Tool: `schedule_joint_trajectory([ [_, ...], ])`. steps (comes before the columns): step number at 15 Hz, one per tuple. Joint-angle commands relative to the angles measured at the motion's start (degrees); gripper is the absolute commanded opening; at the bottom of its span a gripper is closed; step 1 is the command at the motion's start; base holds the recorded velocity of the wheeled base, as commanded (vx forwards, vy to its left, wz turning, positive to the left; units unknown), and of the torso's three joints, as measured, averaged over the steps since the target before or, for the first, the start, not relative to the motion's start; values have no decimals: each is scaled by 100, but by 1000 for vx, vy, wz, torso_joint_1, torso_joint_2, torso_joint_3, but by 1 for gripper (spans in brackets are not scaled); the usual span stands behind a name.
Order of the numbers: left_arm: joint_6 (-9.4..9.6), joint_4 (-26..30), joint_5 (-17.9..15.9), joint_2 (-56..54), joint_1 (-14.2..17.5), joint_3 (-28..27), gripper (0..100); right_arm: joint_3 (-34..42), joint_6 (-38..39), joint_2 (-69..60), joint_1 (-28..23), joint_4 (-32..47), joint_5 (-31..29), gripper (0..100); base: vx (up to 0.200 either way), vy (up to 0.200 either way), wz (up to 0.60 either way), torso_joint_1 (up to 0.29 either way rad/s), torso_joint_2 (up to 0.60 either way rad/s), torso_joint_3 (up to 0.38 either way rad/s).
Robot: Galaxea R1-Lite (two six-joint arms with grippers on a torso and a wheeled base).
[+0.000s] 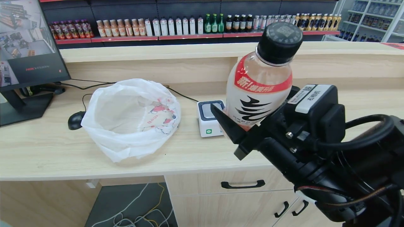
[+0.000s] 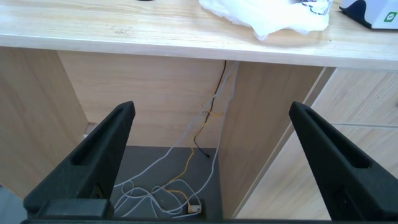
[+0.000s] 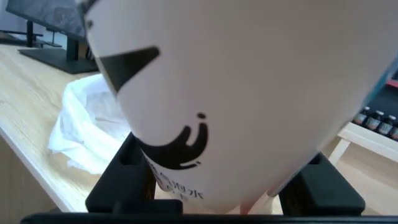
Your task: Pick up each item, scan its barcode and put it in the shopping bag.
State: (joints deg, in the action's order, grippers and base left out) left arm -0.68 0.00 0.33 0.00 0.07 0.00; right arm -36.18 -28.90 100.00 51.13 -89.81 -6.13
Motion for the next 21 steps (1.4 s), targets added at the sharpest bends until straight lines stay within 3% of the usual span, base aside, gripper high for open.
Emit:
schedule_joint_trajectory([
  [1,-2,0,2,0,1,0,100,-29,43,-51,99,7,-28,0,0,0,0,0,0,0],
  [7,-2,0,2,0,1,0,100,489,2011,20,-173,-19,-336,0,0,0,0,0,0,0],
  [10,-2,0,2,0,1,0,100,876,2126,-95,-455,-19,-318,0,0,0,0,0,0,0],
  [15,-2,0,2,0,1,0,100,1500,2433,-411,-507,-19,-371,0,0,0,0,0,0,0],
  [21,7,0,2,0,1,0,100,1280,2565,-437,-1070,-19,-679,0,0,0,0,0,0,0],
])
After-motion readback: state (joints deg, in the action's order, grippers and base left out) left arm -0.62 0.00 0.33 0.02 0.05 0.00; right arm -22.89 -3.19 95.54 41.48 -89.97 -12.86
